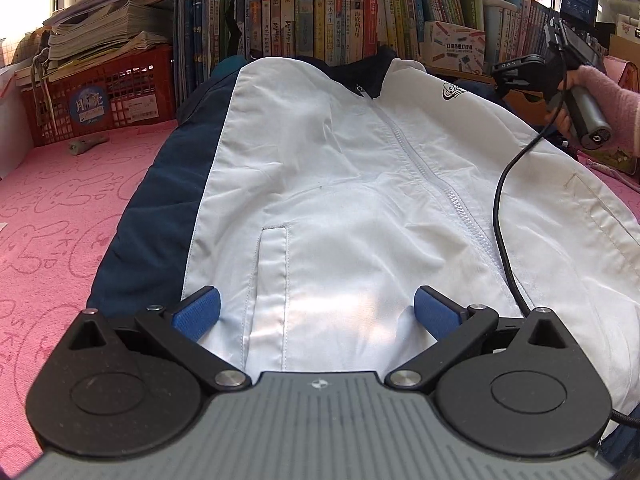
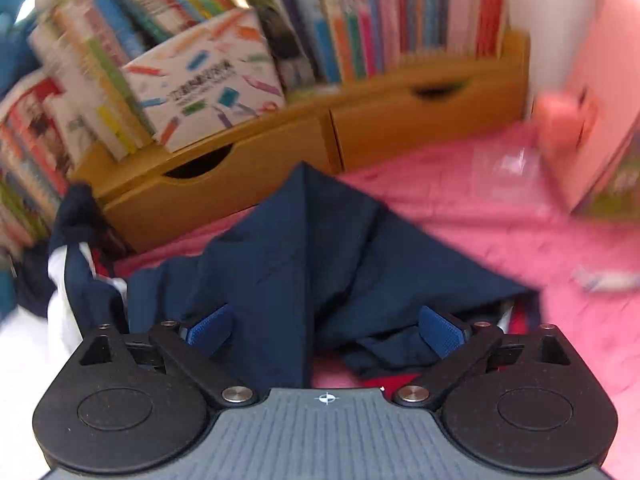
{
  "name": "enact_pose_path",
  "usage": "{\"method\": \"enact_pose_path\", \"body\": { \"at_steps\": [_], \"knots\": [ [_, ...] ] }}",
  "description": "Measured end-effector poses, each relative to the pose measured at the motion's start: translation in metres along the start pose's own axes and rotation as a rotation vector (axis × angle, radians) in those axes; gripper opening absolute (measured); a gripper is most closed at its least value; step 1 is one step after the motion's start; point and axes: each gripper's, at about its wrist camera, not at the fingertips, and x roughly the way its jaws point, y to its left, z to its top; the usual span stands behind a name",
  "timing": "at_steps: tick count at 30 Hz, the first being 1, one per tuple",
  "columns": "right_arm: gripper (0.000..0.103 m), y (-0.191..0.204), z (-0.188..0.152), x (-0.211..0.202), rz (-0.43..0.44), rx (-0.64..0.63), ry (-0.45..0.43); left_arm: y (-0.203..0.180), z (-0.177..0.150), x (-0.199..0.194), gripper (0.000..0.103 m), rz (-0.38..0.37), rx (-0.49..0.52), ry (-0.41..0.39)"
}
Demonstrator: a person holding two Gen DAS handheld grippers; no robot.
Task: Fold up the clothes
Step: 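Pull the navy sleeve by its striped cuff away from the jacket body with the right gripper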
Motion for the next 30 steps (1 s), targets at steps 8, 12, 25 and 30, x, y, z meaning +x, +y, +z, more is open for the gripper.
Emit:
{"method": "enact_pose_path", "body": {
  "at_steps": [8,12,25,30],
  "knots": [
    [0.012,-0.004,0.036,-0.036,0.283,0.172,-0.115,-0.001,0.0,0.0,0.103,-0.001,-0.004,0.001],
    [0.011,-0.013,0.038,-0.161,0.31,-0.058,-0.486,0.0,0.001,-0.001,0.103,-0.002,-0.004,0.001],
    [0.036,-0.129,-0.193,-0.224,0.022,-0.34,-0.045,0.001,0.001,-0.001,0.103,-0.003,-0.001,-0.001],
    [0.074,-0.162,-0.238,-0.247,0.105,-0.171,-0.023,0.001,0.001,-0.001,0.103,-0.001,0.001,0.0]
  ]
}}
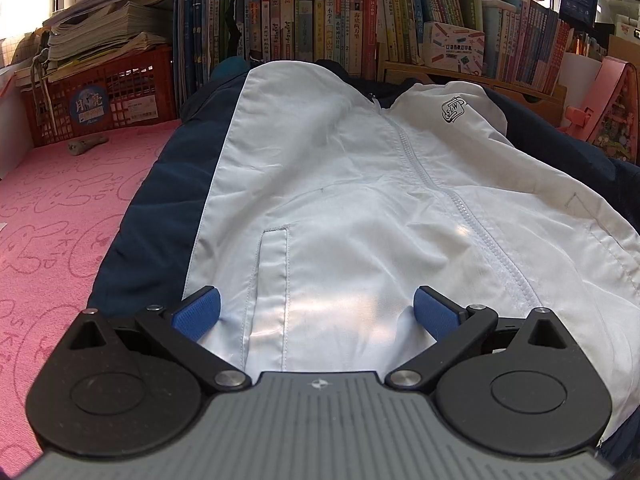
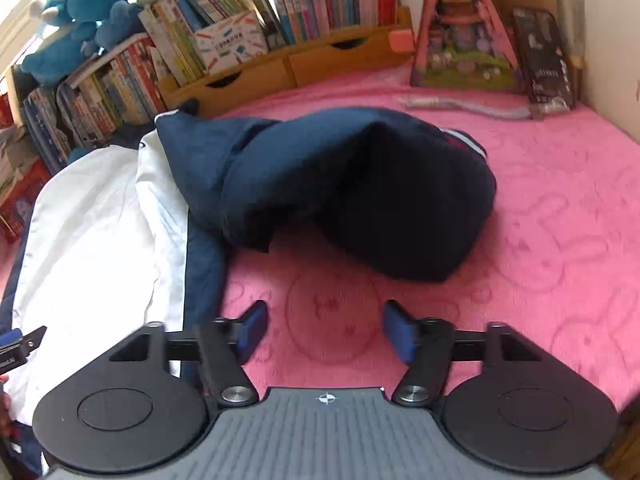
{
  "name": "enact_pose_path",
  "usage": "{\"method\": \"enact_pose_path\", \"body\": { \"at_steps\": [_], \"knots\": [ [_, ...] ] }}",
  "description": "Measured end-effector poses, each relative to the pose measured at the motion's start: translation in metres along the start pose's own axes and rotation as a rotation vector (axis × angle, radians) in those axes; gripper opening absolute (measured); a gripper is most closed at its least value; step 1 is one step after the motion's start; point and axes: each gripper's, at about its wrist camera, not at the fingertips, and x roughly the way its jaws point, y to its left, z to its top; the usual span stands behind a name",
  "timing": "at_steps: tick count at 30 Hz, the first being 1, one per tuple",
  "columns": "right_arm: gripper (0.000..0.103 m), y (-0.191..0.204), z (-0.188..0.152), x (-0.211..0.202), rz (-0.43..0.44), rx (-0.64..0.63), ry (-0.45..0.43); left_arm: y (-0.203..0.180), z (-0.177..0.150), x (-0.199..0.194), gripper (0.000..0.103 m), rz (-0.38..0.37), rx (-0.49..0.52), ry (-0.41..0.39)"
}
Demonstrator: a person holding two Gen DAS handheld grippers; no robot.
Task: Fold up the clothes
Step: 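Pull the navy sleeve by its striped cuff away from the jacket body with the right gripper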
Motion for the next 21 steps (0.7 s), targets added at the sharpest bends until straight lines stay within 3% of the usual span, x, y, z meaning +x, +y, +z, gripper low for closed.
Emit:
{"method": "enact_pose_path", "body": {
  "at_steps": [2,4,7,8,10,15,16,17,18,20,21],
  "knots": [
    [0.075,-0.009,-0.006,-0.016,0.074,0.067,-0.034,0.0,0.0,0.0,0.103,0.002,0.0,0.0],
    [0.076,-0.017,0.006,-0.032,0.047,0.16,-0.103,0.0,0.0,0.0,0.103,0.003,0.0,0.0],
    [0.083,-0.014,0.039,-0.047,-0.105,0.16,-0.214,-0.001,0.0,0.0,0.103,0.004,0.0,0.001],
    [0.086,-0.008,0.055,-0.05,-0.16,0.104,-0.234,-0.001,0.0,0.0,0.103,0.004,0.0,0.001],
    [0.101,0.007,0.085,-0.039,-0.248,0.043,-0.224,0.0,0.0,0.0,0.103,0.004,0.0,0.0],
    [0.102,0.019,0.122,0.025,-0.362,0.089,-0.014,0.0,0.0,0.0,0.103,0.008,-0.005,-0.004],
    [0.101,0.018,0.122,0.034,-0.347,0.101,0.018,0.0,0.0,0.0,0.103,0.008,-0.005,-0.004],
    [0.086,0.016,0.122,0.043,-0.328,0.113,0.048,0.0,0.0,0.0,0.103,0.008,-0.005,-0.004],
    [0.054,0.014,0.121,0.052,-0.31,0.126,0.077,0.0,0.0,0.0,0.103,0.007,-0.006,-0.004],
    [0.026,0.005,0.128,0.05,-0.261,0.184,0.076,0.0,0.0,0.0,0.103,0.008,-0.006,-0.004],
    [0.019,0.001,0.131,0.048,-0.237,0.213,0.074,0.0,0.0,0.0,0.103,0.008,-0.007,-0.004]
  ]
}}
